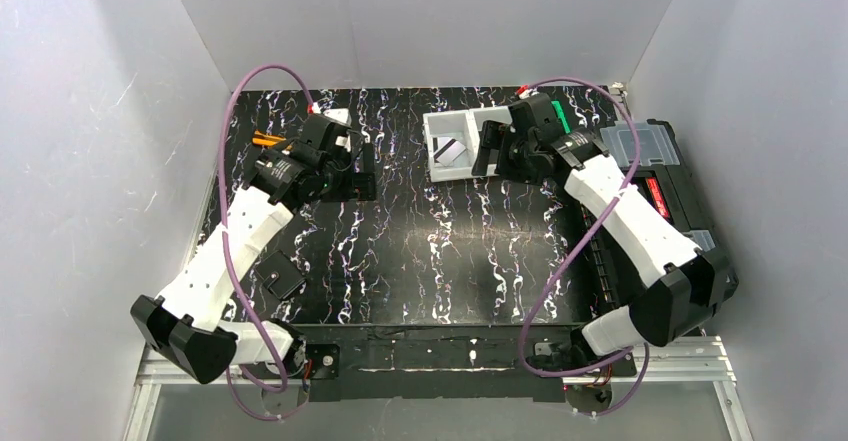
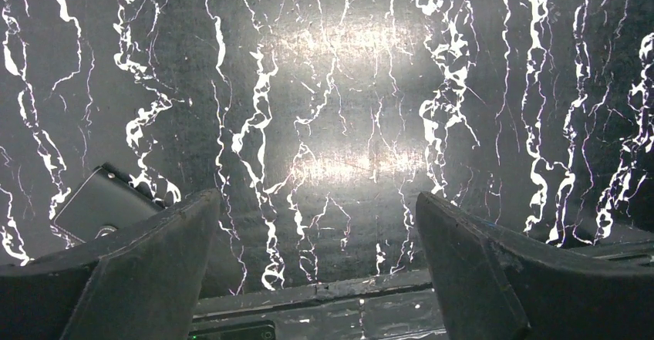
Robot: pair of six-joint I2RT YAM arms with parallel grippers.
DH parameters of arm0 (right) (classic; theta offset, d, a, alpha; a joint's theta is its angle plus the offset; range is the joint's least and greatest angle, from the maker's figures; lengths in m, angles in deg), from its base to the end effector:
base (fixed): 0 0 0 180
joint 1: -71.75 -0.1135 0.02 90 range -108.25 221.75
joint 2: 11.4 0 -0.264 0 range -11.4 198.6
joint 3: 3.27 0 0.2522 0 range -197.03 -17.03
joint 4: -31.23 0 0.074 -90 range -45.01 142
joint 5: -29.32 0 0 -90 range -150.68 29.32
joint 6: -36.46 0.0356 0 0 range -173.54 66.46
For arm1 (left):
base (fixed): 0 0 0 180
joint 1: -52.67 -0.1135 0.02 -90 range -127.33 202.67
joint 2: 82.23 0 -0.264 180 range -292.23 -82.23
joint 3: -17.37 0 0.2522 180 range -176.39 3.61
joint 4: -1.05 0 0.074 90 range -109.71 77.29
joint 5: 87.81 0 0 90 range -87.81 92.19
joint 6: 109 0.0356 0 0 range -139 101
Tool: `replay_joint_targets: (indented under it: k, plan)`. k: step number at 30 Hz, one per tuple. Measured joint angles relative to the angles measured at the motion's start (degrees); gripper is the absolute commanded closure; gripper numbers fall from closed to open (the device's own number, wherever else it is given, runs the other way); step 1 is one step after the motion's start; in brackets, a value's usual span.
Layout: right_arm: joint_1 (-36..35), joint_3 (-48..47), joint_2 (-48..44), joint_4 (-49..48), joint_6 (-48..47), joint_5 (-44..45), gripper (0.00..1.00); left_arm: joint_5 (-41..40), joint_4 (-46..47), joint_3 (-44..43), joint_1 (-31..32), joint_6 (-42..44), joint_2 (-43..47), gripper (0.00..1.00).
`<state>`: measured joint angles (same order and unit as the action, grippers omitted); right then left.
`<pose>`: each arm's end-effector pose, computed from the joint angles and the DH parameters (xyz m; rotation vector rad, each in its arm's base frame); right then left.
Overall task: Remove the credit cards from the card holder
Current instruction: Move the card holder to the center of the board.
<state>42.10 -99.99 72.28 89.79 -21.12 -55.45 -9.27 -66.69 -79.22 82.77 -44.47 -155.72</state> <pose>0.2739 0.1522 0.3547 0.1028 2.3982 0.4120 0.2237 -0.1215 0.3891 -0.0035 2.3438 -0.2483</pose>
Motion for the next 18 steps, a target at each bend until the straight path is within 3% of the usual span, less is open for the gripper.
replay_joint_targets:
  k: [18]
  plan:
    - [0.0, 7.02, -7.85, -1.88, 3.39, 3.17, 0.02, -4.79, -2.32, 5.49, -0.02, -3.74, 1.57, 0.0]
